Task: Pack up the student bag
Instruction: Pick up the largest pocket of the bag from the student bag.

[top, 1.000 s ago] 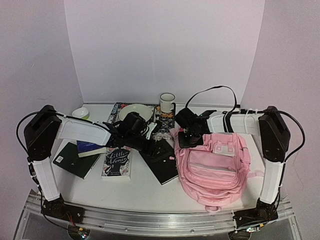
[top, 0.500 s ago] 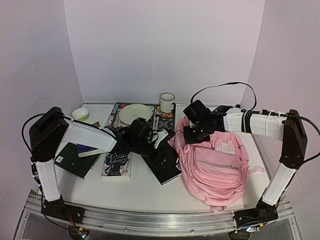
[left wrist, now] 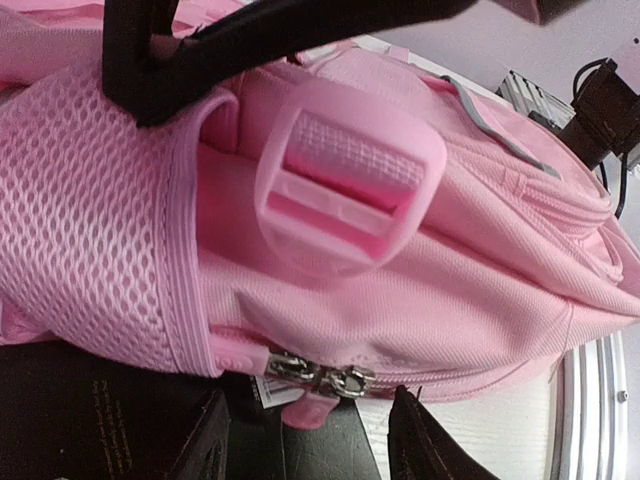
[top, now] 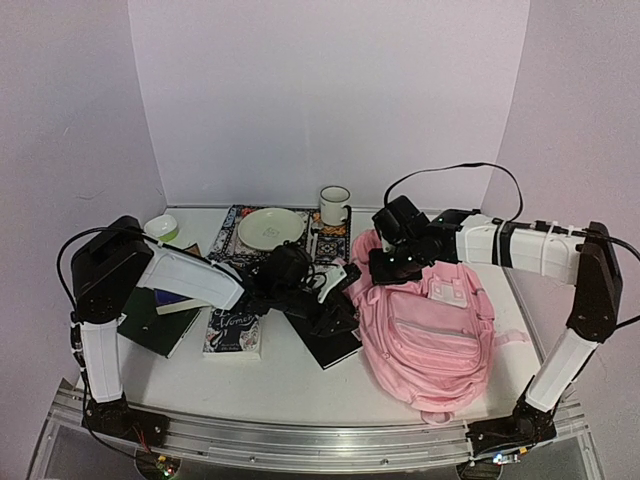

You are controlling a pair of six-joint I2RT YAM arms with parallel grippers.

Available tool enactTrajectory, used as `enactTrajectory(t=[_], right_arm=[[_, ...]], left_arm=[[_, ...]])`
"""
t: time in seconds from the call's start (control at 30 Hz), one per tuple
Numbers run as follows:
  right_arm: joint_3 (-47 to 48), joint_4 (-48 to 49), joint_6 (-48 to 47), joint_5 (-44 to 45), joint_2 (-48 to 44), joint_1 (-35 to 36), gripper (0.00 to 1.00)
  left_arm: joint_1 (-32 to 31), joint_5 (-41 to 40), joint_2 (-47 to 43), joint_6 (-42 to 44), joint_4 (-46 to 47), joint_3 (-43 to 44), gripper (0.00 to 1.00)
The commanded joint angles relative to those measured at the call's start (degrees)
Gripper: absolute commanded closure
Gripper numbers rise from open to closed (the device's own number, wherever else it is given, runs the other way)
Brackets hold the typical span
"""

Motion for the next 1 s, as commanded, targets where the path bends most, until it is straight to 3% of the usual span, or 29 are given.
enactTrajectory(t=[0.0,0.57,0.73,0.97], right_arm=[[0.3,3.7,-0.9,-0.6,-4.0,0.4,1.0],[2.0,3.8,-2.5,2.3,-2.4,0.4,1.0],[2.1,3.8,-3.3,6.5,-1.3,0.3,1.0],[3.1,3.8,-3.7,5.7,0.1,-0.1,1.0]], left_arm=[[0.0,1.2,1.7,2.4,3.6,3.7,0.47],[-0.6,6.0,1.1,0.8,3.7,0.3,0.99],[-1.1,5.4,-1.2,-0.7,3.7,-1.1,1.0],[-1.8,1.4,-1.6,-0.7,3.7,-2.3,1.0]])
